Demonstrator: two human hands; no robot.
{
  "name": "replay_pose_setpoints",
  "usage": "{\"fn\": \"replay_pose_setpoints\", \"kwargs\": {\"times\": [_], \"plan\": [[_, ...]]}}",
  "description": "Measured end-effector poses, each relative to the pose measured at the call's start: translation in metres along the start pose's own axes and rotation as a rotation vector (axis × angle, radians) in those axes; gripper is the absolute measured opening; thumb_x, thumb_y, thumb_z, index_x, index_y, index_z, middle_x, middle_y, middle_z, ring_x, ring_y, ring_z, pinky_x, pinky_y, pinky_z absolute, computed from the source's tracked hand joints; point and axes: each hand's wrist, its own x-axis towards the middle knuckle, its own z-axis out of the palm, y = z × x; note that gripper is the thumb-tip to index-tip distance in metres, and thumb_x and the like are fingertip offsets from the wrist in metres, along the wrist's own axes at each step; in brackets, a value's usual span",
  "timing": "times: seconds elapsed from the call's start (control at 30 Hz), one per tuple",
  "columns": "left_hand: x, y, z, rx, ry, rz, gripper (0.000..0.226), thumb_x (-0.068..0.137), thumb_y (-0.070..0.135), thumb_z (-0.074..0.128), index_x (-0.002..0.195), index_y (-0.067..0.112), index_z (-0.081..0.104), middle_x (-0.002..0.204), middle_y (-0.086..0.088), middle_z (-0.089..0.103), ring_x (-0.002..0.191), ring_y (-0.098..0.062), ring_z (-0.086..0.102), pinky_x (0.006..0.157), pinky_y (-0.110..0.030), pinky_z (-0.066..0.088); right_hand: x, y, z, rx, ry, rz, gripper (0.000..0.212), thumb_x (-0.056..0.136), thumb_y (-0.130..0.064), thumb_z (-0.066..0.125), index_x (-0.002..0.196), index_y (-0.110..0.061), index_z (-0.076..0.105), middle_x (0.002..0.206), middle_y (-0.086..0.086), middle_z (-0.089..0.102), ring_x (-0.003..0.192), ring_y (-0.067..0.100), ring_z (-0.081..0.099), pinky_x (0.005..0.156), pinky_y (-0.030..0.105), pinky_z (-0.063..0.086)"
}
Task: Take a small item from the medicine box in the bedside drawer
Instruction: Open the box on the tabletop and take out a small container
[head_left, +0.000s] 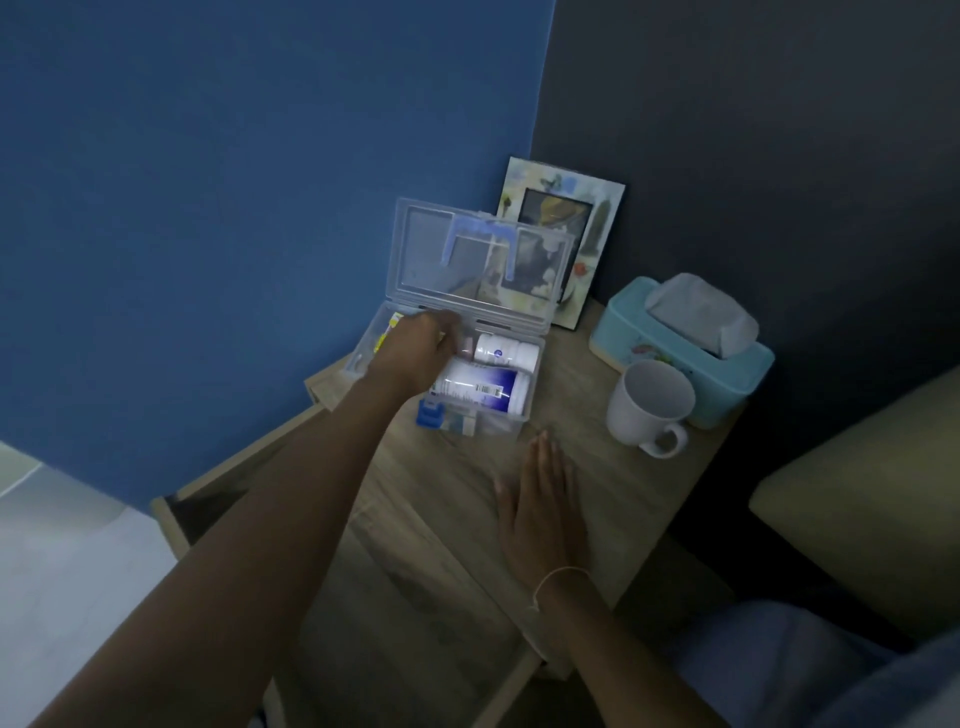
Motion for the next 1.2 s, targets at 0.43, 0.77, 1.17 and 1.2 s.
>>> {"fn": "replay_pose_setpoints", "kwargs": {"times": [0.43,0.77,1.17,1.2], "plan": [[0.042,0.013,0.012,0.139,-0.267,-0.129,0.028,0.08,0.015,0.068,0.107,0.013,0.071,0.118,-0.011,0.068,0.114,-0.027,0.059,0.092,-0.027,0.042,-0.003,0.003,0.007,0.007,0.052,0.007,0.067,0.099,-0.053,0.022,0.151,-0.011,0.016,0.16,0.009,0.02,0.148,0.018,0.016,0.121,0.038,0.016],[0.047,0.01,0.01,0.079,-0.356,-0.124,0.03,0.081,0.02,0.071,0.109,0.009,0.071,0.114,-0.012,0.068,0.107,-0.028,0.06,0.09,-0.03,0.042,-0.001,0.005,0.008,0.029,0.056,0.002,0.069,0.098,-0.054,0.024,0.151,-0.011,0.017,0.16,0.009,0.018,0.148,0.018,0.013,0.122,0.038,0.014],[-0.003,0.014,-0.017,-0.178,0.079,-0.074,0.023,0.085,0.016,0.065,0.107,0.008,0.065,0.109,-0.009,0.068,0.093,-0.02,0.062,0.073,-0.016,0.042,-0.004,0.003,0.004,0.047,0.093,-0.018,0.064,0.099,-0.048,0.026,0.151,-0.01,0.021,0.159,0.009,0.024,0.147,0.02,0.018,0.121,0.041,0.018],[-0.013,0.017,-0.02,-0.214,0.1,-0.054,0.024,0.084,0.016,0.066,0.107,0.009,0.064,0.105,-0.008,0.067,0.087,-0.018,0.062,0.07,-0.015,0.042,-0.005,0.002,0.003,0.046,0.099,-0.017,0.063,0.099,-0.047,0.027,0.15,-0.01,0.023,0.158,0.01,0.025,0.147,0.02,0.019,0.12,0.041,0.019]]}}
